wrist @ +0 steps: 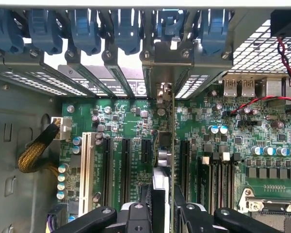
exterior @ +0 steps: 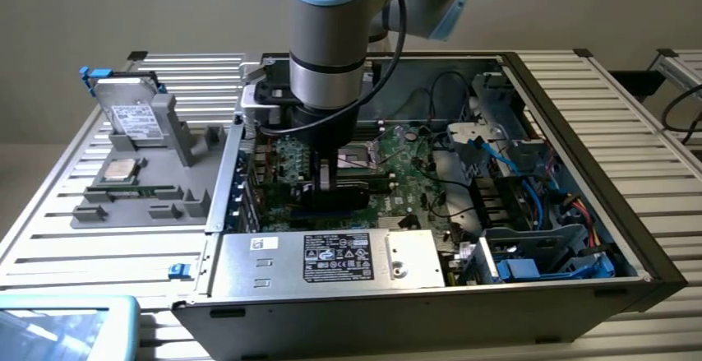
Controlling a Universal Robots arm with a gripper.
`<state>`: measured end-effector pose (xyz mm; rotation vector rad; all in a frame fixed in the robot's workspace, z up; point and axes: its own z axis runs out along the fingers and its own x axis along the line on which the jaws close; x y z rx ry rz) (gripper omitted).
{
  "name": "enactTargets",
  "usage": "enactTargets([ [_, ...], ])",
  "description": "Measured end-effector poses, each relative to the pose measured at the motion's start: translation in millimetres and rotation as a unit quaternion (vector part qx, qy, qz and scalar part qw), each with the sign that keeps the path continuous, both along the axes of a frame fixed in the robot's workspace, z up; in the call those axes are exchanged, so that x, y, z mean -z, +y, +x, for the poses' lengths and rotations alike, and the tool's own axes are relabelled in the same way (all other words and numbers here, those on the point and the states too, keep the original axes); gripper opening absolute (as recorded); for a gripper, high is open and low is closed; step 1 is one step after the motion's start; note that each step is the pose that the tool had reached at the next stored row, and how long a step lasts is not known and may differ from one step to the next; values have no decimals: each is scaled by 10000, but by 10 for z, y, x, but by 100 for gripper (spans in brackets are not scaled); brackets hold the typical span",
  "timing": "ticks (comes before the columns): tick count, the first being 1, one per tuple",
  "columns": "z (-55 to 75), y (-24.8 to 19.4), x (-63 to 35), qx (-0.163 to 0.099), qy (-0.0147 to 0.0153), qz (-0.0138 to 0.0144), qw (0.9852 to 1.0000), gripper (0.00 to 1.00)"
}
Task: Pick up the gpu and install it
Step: 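Insert the gpu into the slot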
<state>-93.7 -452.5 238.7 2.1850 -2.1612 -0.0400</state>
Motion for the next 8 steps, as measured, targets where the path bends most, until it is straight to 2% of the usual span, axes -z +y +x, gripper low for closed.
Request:
enactTargets([
  [8,-2,0,3,-10,-1,1,10000,28],
])
